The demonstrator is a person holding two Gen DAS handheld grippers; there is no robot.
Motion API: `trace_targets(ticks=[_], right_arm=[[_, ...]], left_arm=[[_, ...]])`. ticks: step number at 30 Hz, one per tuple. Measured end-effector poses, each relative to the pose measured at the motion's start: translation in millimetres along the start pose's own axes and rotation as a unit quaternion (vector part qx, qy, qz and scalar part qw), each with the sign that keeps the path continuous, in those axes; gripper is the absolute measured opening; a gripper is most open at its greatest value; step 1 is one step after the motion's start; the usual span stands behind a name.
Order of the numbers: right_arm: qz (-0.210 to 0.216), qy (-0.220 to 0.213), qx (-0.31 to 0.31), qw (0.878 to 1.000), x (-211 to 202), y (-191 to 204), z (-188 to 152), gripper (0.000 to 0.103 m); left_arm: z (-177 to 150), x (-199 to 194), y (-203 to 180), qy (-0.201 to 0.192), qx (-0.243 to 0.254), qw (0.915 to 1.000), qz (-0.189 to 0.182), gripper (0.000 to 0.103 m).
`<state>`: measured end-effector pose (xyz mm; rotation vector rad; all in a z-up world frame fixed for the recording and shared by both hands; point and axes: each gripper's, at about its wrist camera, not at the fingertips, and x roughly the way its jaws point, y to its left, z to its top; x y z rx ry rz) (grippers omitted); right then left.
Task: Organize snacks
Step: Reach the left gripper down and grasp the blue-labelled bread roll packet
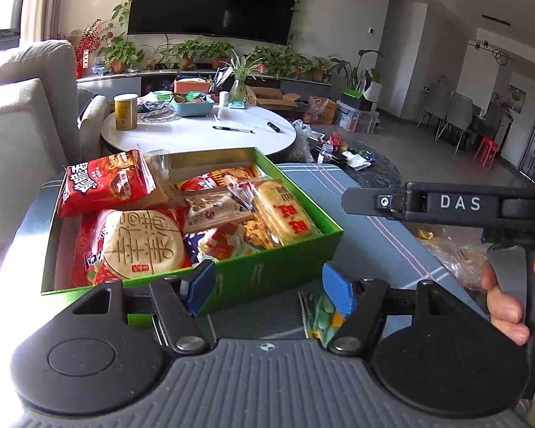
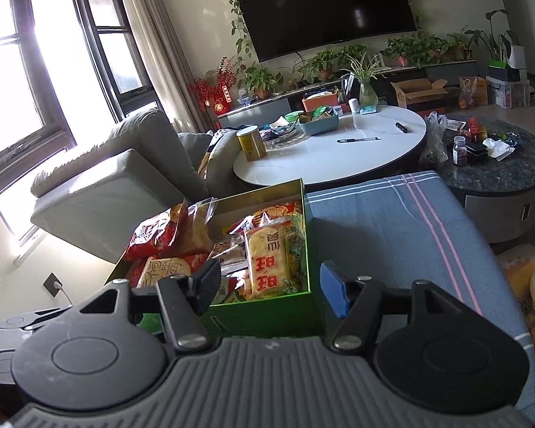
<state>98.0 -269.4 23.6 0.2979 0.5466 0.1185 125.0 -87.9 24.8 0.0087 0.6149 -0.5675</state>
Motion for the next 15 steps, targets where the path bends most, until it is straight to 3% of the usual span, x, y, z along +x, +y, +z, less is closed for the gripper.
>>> trace_targets(ticks=[4,7,12,15], right_arm=[[-0.005,-0.002,-0.002,1.000,-11,-3,-3,0.065],[-0.013,-0.002,-0.007,1.000,-17,-4,-3,0.065],[-0.019,-0.001,-0.003,1.000,-22,-9,-7,0.065],[-0.021,0.005,-0.004,1.000,-22,-10,-10,0.065]], left_arm=[[-10,-9,-16,0.008,0.024,0.9995,-0.021,0.065],[-22,-15,-40,0.025,0.078,0.9948,-0.059,0.069],[-50,-19,-85,0.047,0.189,0.9740,-0.115,0.072],[-63,-12,-103,0.060,0.230,0.9633,-0.124,0.072]])
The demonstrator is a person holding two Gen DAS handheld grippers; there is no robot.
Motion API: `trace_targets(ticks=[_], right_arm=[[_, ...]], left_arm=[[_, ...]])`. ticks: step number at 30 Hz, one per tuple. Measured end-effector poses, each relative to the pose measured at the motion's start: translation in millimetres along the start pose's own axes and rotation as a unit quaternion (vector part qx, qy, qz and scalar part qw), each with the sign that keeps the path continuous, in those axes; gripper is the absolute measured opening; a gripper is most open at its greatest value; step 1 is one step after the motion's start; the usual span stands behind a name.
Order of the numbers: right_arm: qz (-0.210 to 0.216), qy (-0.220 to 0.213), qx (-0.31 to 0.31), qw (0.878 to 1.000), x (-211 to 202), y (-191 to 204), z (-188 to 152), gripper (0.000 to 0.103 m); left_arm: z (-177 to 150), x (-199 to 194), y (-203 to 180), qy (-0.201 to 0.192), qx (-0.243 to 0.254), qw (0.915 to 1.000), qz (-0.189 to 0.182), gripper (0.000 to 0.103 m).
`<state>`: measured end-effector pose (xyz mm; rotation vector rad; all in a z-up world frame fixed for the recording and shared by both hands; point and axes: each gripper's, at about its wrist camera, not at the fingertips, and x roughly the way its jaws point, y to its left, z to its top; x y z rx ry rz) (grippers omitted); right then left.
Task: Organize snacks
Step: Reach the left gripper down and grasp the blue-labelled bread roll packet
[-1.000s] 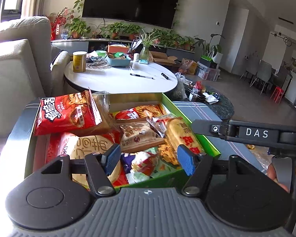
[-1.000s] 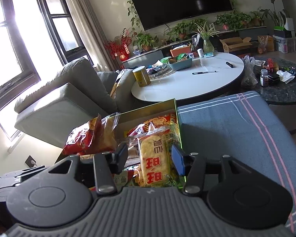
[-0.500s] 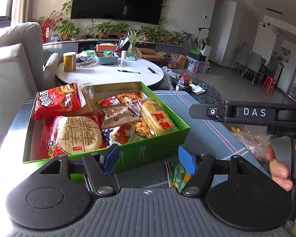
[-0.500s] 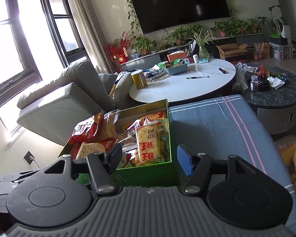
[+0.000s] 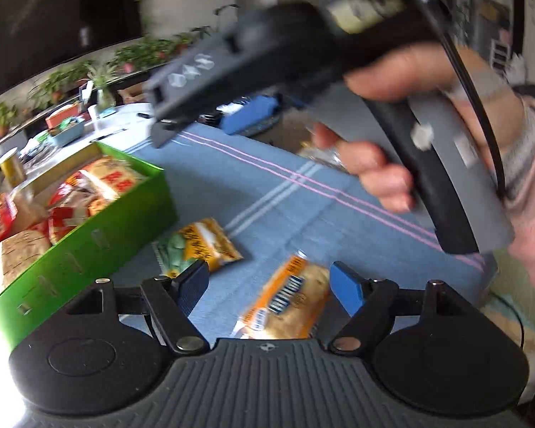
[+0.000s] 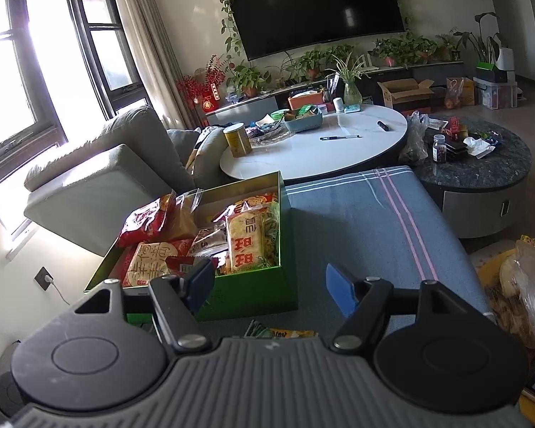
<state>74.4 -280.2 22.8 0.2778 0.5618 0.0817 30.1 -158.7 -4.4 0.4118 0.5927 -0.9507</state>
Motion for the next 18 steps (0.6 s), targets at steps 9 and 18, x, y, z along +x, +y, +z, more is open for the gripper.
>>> trace_targets(ticks=[9,18], right_arm=[[0.003,0.019,-0.006,1.000,5,0,-11,0.065],[0.003,0.037,0.003,0.999,12,-3,-21,0.065]], left_arm=[[-8,45,-7,0.056,-0.008,0.9984,0.000,0.072],[-18,34,14,0.052,-0.092,0.9944,0.008,0.044]])
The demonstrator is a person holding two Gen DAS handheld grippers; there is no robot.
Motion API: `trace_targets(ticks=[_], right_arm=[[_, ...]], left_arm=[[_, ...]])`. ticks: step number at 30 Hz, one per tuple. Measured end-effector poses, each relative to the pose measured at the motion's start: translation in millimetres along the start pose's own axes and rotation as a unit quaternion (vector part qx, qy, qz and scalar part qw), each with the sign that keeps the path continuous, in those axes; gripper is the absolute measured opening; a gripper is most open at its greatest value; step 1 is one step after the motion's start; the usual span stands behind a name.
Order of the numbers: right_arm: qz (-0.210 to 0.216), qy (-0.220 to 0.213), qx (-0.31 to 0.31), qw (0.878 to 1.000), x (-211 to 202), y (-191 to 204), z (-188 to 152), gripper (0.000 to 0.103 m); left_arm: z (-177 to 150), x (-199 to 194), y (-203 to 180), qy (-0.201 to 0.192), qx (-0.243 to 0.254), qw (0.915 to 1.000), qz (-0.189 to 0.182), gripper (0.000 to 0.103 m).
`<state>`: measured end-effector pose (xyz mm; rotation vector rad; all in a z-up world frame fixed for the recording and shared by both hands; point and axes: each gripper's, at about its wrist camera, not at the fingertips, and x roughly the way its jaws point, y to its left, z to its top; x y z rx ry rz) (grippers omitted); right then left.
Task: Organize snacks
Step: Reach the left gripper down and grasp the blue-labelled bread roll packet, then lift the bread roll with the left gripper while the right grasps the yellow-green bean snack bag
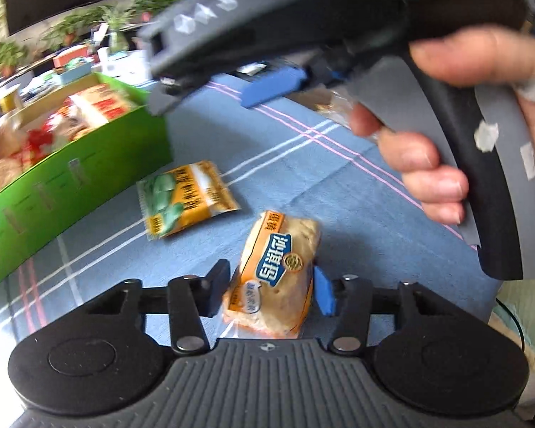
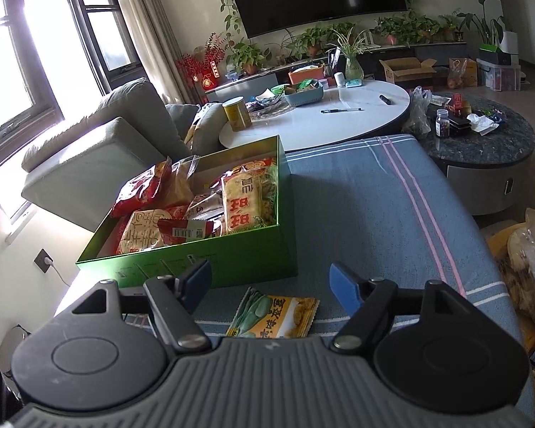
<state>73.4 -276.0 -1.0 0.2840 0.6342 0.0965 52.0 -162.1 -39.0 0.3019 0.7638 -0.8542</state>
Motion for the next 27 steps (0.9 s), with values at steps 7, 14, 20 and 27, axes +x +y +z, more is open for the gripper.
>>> trace_targets(ticks=[7,14,20,27], right_arm=[[0.002,0.025,-0.012,1.000,10,6,-8,0.066],[0.005,0.053,-0.022,0.998,27,14,-17,0.068],[-0.003,0.074,-0.013,0.997,49,11,-20,0.069],[0.005,0.074,-0.025,0.997,55,11,-19,0.070]], left_arm=[[-18,-27,45,-0.008,-0.088,0.9924,0.085,0.043],[-32,-57,82,-0.030,-0.149,0.9801,0.128,0.042],[-37,-75,94,-0.052,-0.159,0.9767,0.135,0.041],[-41,-65,88,-0.037,-0.144,0.9794,0.136,0.058]])
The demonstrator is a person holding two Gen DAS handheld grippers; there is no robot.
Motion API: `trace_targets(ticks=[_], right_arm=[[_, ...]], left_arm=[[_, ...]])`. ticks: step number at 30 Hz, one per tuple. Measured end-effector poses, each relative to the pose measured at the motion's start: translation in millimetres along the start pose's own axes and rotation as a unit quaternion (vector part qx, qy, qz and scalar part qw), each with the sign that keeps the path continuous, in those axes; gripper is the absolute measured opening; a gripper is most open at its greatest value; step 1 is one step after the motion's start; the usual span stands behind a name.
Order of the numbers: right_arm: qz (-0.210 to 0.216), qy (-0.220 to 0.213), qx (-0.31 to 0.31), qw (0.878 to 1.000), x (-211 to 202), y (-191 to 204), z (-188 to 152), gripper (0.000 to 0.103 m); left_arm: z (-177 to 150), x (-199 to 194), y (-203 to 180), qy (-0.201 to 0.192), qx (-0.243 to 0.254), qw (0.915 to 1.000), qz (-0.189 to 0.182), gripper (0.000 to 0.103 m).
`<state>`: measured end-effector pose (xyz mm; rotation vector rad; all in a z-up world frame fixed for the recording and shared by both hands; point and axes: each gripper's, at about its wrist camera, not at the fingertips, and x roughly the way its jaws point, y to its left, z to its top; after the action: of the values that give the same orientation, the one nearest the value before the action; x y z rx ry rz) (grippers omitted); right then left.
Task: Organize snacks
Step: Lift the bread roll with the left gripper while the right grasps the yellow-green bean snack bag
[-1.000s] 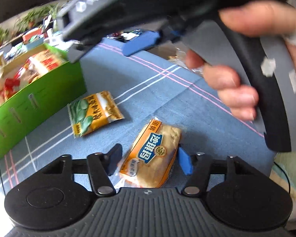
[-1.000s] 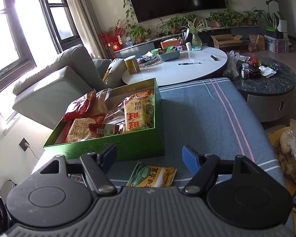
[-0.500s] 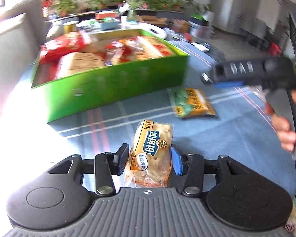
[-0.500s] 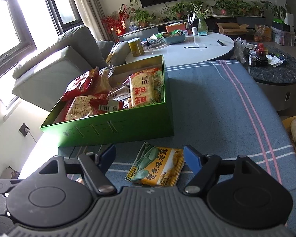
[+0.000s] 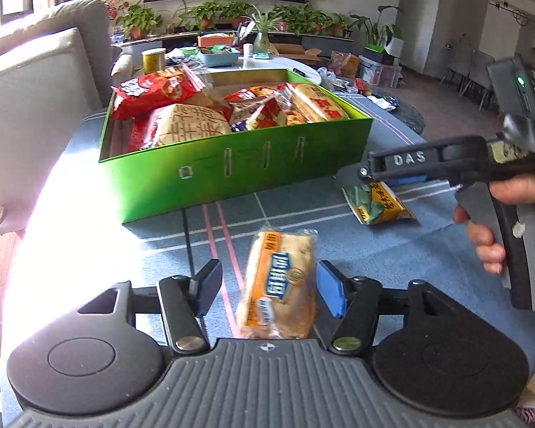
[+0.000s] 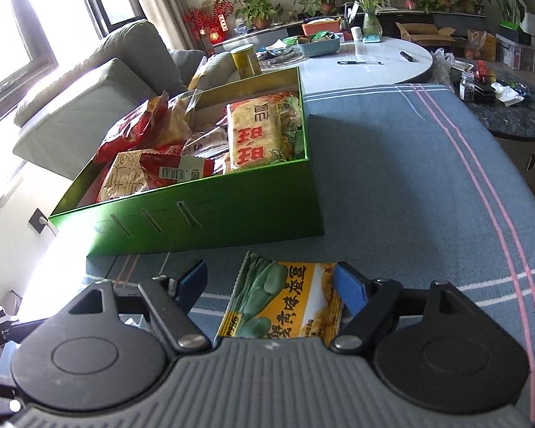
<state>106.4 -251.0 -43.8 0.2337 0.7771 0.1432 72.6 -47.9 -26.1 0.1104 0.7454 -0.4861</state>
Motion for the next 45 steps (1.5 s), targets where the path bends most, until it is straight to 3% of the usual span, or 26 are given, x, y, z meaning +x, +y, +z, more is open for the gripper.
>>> trace_targets(ticks=[3,8,12,17,20,22,31,35,39,40,41,45], right_arm=[[-0.004,-0.004,0.004,1.000,2,-3,4,0.070],[0.008,-0.002,0.013,1.000,9,-7,12,0.070],[0.016,0.006,0.012,1.000,14,-9,10,0.070],[0.030,0.013,0.002,0.999,-1,-8,1,0.071],[0.014,-0.001,0.001,1.000,-13,-8,-6,0.074],[-0.005,-0.010,0.004,1.000,-17,-8,-10,0.082],[-0.047,0.010,-0.048,0.998,-3,16,-25,0.086],[-0.012,0.021,-0.035,0.999,-14,23,-33,0.086],[0.114,0.039,-0.012,0.993,-27,28,-41,0.086],[0.128,0.038,-0.016,0.991,-30,29,-41,0.086],[0.122,0.027,-0.031,0.992,-35,33,-40,0.086],[0.021,-0.031,-0.107,0.994,-42,43,-33,0.086]], left_arm=[[-1,5,-9,0.007,0.022,0.9997,-0.005,0.064],[-6,18,-16,0.023,0.035,0.9991,0.004,0.063],[-8,23,-10,0.033,0.016,0.9993,0.007,0.048],[-8,20,-6,0.030,0.005,0.9995,0.004,0.043],[-9,18,-7,0.025,0.004,0.9996,0.007,0.042],[-9,17,-7,0.024,0.001,0.9997,0.009,0.041],[-9,9,0,0.018,-0.018,0.9996,0.014,0.040],[-7,6,6,0.011,-0.032,0.9993,0.018,0.040],[-5,-1,18,-0.001,-0.050,0.9983,0.030,0.040],[-4,-3,21,-0.004,-0.055,0.9978,0.035,0.040],[-3,-6,25,-0.008,-0.061,0.9973,0.041,0.040],[-3,-11,34,-0.015,-0.074,0.9961,0.045,0.040]])
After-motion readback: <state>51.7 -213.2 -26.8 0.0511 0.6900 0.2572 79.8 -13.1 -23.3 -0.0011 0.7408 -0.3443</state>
